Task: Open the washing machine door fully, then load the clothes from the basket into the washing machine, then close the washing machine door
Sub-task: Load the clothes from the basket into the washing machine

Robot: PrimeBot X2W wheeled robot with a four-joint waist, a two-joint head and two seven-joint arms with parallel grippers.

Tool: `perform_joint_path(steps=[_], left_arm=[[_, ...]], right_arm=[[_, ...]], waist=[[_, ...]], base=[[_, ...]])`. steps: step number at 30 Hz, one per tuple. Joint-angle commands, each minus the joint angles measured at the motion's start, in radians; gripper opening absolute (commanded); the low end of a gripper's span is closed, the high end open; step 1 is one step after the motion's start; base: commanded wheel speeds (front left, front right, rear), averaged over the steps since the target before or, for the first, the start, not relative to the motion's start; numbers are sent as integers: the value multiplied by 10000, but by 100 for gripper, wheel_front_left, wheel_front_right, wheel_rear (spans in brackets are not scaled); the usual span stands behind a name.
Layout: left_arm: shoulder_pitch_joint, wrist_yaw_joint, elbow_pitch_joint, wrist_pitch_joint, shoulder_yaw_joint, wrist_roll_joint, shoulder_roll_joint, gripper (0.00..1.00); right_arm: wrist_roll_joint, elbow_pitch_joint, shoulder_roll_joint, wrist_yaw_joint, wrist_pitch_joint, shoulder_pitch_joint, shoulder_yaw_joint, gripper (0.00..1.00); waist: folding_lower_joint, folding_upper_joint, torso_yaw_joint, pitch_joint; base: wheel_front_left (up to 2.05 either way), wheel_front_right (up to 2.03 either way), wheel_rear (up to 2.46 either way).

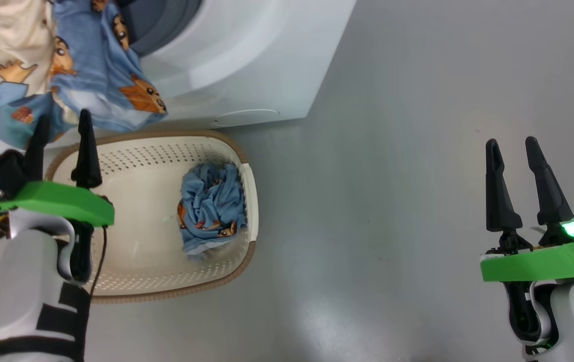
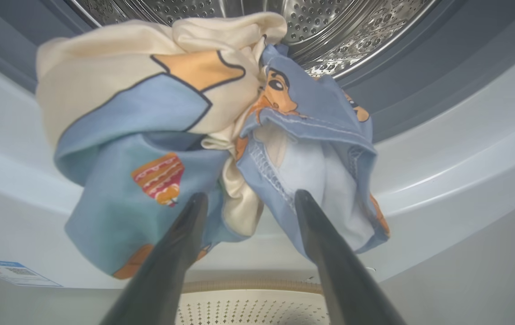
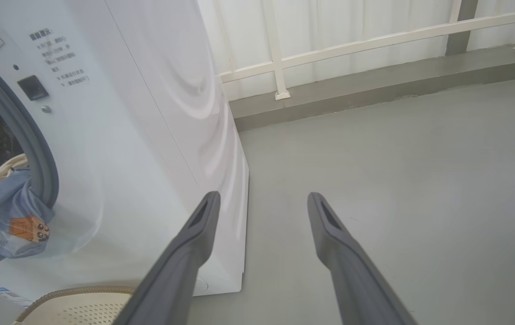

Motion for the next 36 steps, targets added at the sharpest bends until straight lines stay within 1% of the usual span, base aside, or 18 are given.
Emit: perform_joint_path(steps=[1, 7, 16, 17, 18, 19, 20, 26, 32, 36], left_arm=[[-252, 4, -11, -63, 173, -61, 466, 100], [-874, 4, 547, -63, 140, -142, 660, 100], [-1673, 4, 1571, -63, 350, -52, 899, 99], [-1721, 4, 1616, -63, 375, -50, 923, 64], [-1758, 4, 1650, -63, 398, -53, 942, 39], [-1788, 4, 1665, -63, 438, -58, 961, 12], [-1806, 4, 1678, -63, 469, -60, 969, 0], [-1710, 4, 1539, -63, 545, -45, 868, 0], [-1350, 4, 611, -63, 835, 132, 818, 0], [-1412, 4, 268, -63, 886, 257, 888, 0]], right_arm=[[-31, -249, -23, 56, -76, -101, 264, 100], [-26, -289, 73, 56, -76, -243, 264, 100], [-22, -297, 193, 56, -76, -384, 281, 100], [-23, -296, 205, 56, -76, -385, 284, 100], [-23, -292, 215, 56, -76, -381, 286, 100], [-24, -289, 223, 56, -76, -373, 290, 100], [-23, -286, 231, 56, -76, -362, 289, 100], [-39, -282, 295, 56, -76, -277, 255, 100], [-36, -288, 359, 56, -76, -211, 286, 100], [-28, -290, 392, 56, -76, -180, 352, 100]], waist=[[0, -1, -175, 196], [0, -1, -344, 414], [0, -1, -608, 530], [0, -1, -625, 521], [0, -1, -639, 509], [0, -1, -648, 496], [0, -1, -654, 483], [0, -1, -560, 346], [0, -1, -437, 195], [0, -1, -425, 168]], base=[[0, 0, 0], [0, 0, 0], [0, 0, 0], [0, 0, 0], [0, 0, 0], [0, 0, 0], [0, 0, 0], [0, 0, 0], [0, 0, 0], [0, 0, 0]])
